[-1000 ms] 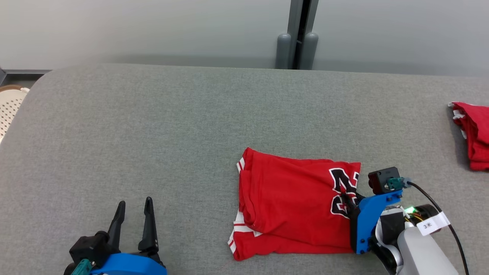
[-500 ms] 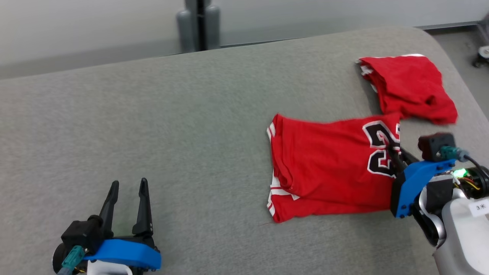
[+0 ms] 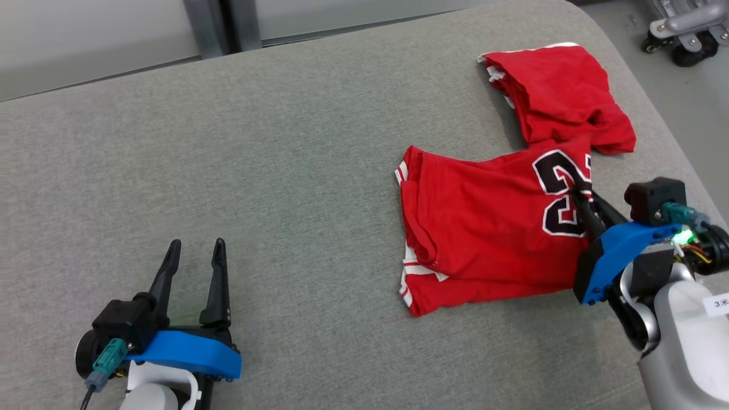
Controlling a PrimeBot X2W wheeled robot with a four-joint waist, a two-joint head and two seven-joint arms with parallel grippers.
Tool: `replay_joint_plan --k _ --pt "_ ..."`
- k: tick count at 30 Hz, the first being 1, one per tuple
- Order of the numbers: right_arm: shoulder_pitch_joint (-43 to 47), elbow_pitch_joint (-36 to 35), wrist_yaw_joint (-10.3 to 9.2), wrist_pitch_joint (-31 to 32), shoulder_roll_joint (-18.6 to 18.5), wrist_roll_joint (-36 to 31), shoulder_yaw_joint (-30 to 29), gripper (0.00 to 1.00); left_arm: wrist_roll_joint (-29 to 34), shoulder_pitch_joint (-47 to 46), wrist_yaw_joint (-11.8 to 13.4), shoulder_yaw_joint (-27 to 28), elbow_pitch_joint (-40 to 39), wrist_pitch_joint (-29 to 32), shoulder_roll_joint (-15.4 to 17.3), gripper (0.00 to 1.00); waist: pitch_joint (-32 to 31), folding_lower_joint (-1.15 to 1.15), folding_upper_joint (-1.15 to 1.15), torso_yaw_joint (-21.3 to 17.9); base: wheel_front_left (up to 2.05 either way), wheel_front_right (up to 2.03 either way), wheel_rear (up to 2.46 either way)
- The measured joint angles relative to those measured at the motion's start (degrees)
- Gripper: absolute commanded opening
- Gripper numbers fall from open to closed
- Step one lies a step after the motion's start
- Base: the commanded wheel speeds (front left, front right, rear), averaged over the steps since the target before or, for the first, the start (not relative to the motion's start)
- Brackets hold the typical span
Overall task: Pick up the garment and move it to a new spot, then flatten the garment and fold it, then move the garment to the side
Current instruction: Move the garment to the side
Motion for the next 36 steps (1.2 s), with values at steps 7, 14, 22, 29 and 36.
replay_joint_plan --k 7,14,22,29,36 --pt "-6.9 -2.3 0.01 3.3 -2.8 0.6 0.7 0.0 -0.2 -0.1 0.5 0.1 0.2 -0.5 -0.2 1.0 -0.5 0.0 0.0 3.9 0.0 0.0 0.0" --pt "-13.4 -1.9 0.01 7.3 -9.9 0.7 -1.4 0.0 -0.4 -0.3 0.6 -0.3 0.5 -0.9 -0.6 1.0 0.1 0.0 0.0 8.4 0.0 0.0 0.0" --pt "-15.3 0.8 0.01 9.1 -19.5 0.0 -6.8 0.0 -0.4 -0.9 0.8 -0.5 0.2 -1.2 0.0 1.0 2.3 0.0 0.0 12.4 0.0 0.0 0.0" --pt "-16.7 4.7 0.01 6.8 -22.2 -2.9 -14.4 0.73 -0.1 -1.7 0.8 -1.4 -0.1 -0.8 0.4 1.0 4.9 0.0 0.0 14.3 0.0 0.0 0.0" --pt "-17.1 11.0 0.01 -3.0 -18.3 -8.6 -19.7 1.0 0.1 -2.4 0.8 -2.3 -0.3 -0.3 0.6 1.0 6.0 -0.01 0.0 15.2 0.0 0.0 0.0"
